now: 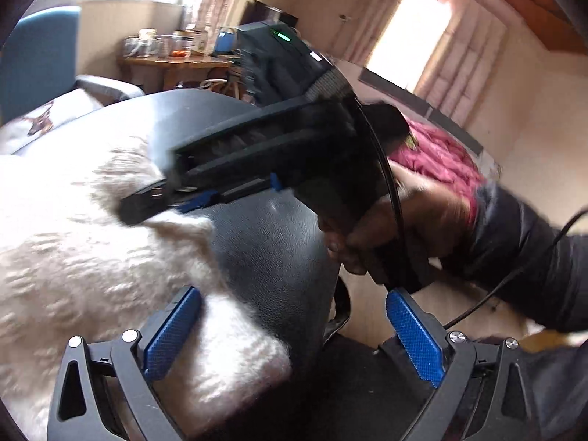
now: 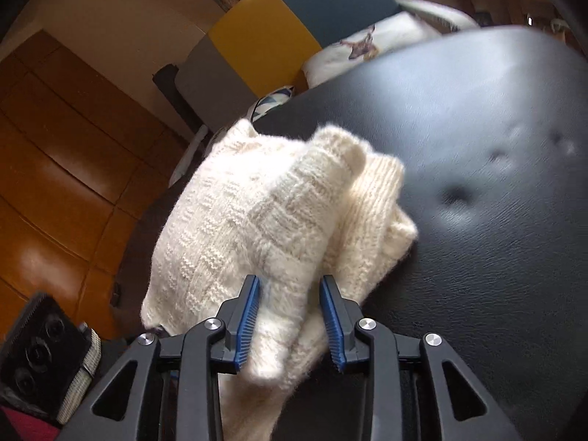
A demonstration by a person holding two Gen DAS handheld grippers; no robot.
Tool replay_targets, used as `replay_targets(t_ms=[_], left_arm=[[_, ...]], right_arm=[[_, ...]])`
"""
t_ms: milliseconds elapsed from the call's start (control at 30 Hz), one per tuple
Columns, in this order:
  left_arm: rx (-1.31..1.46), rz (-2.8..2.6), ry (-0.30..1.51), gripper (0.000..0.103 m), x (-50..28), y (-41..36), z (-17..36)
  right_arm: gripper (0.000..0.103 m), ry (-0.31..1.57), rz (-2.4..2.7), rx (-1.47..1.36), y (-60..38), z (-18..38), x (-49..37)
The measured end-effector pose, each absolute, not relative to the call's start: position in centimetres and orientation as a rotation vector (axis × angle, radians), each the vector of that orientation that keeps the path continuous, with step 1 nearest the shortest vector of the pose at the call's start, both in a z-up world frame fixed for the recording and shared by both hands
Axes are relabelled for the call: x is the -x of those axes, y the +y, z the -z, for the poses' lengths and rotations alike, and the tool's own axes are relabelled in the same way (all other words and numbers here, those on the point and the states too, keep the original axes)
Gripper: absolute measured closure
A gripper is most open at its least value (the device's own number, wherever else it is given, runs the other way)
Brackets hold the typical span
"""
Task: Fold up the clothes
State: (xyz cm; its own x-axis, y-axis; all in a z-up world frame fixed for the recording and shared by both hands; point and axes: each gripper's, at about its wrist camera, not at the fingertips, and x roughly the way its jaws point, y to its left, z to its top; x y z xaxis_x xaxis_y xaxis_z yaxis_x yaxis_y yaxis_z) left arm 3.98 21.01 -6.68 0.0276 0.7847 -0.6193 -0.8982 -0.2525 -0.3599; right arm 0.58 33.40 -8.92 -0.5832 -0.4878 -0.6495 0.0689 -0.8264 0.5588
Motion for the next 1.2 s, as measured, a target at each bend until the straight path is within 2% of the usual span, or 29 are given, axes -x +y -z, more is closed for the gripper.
replay_targets(t_ms=[133, 300, 467, 567, 667, 800, 1000, 1100, 1200], left_arm=[[0.861, -1.673, 0.01, 0.001, -2.7, 16.0, 3.9], [0.881, -1.904, -0.179, 0.001, 1.6, 9.2, 2.1], [0.937, -2.022, -0.284, 0.001, 6.0, 5.9, 2.5], [0.971, -1.993, -0.21, 0.001, 6.0, 6.7, 4.4], [1.067, -1.954, -0.147, 0.001, 4.8, 8.0, 8.0], [1.011, -1.993, 0.025, 0.001, 1.1, 9.6, 10.8], [1.036, -1.971, -0.058, 0.001, 1.9, 8.9, 9.7], [1.075, -1.988, -0.217, 0.001, 4.7, 6.8, 8.3], [1.064, -2.054, -0.276, 0.001, 7.5, 4.8, 7.1]], right_arm=[[0.069, -0.496, 2.596, -1.123, 33.5, 4.2, -2.3], [0.069, -0.203, 2.612, -1.088, 30.2, 0.8, 0.7], [0.069, -0.051, 2.546, -1.233, 27.4, 2.7, 7.2], [0.069, 0.001, 2.499, -1.509, 28.5, 7.1, 9.4], [0.069, -0.127, 2.512, -1.481, 31.1, 9.3, 7.7], [0.069, -0.316, 2.553, -1.347, 34.0, 10.4, 5.5], [0.068, -0.418, 2.554, -1.294, 35.1, 10.6, 5.3], [0.066, -0.47, 2.512, -1.324, 35.7, 9.9, 5.8], [0.066, -0.482, 2.521, -1.361, 35.8, 8.5, 6.2]])
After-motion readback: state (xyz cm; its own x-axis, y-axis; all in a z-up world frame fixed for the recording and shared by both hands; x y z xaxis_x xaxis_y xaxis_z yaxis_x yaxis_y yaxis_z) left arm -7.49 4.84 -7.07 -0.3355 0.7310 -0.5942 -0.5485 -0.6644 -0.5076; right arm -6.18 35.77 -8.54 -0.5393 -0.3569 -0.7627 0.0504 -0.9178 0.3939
